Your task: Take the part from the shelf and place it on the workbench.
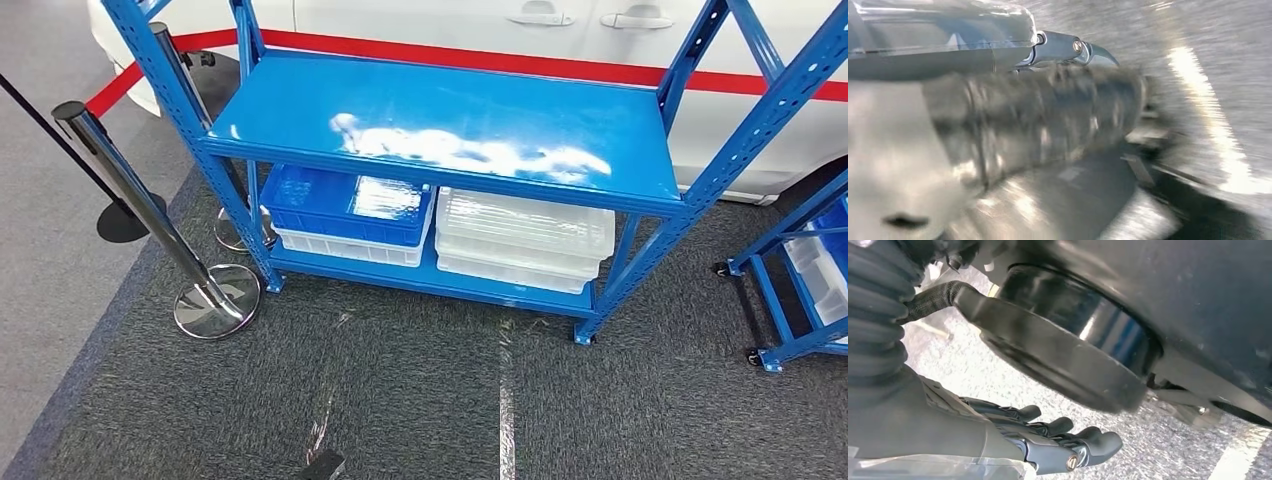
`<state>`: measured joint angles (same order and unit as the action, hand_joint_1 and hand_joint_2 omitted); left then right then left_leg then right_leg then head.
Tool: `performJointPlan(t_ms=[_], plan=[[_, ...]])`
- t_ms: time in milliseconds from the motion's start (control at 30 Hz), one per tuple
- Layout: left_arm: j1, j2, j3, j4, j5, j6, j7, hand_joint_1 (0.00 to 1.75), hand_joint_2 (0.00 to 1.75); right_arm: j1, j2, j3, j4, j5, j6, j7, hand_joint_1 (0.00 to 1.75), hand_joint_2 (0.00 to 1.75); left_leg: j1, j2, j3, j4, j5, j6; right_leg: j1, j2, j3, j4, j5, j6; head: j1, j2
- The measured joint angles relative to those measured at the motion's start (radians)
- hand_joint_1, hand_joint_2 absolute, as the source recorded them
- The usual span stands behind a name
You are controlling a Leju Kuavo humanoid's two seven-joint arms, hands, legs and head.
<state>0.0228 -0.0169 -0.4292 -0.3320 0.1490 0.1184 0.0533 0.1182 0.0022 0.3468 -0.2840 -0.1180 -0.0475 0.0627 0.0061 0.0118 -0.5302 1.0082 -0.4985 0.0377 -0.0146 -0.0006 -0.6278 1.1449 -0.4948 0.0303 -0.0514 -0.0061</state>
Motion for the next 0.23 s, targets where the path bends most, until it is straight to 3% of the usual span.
performJointPlan(t_ms=[67, 233], plan=[[-0.012, 0.001, 0.039, -0.028, -0.018, -0.014, -0.008, 0.0, 0.0, 0.021, -0.001, -0.034, 0.01, 0.014, 0.008, -0.007, 0.0, 1.75, -0.004, -0.001, -0.003, 0.007, -0.007, -0.012, 0.002, 0.0, 0.045, -0.091, 0.024, -0.008, -0.001, 0.0], [0.006, 0.009, 0.13, -0.056, -0.065, -0.048, -0.024, 0.0, 0.0, 0.042, -0.001, -0.103, 0.01, 0.048, 0.022, -0.031, 0.0, 1.75, -0.005, 0.0, -0.003, 0.016, -0.024, -0.033, 0.003, 0.002, 0.057, -0.114, 0.023, -0.034, -0.003, 0.0]])
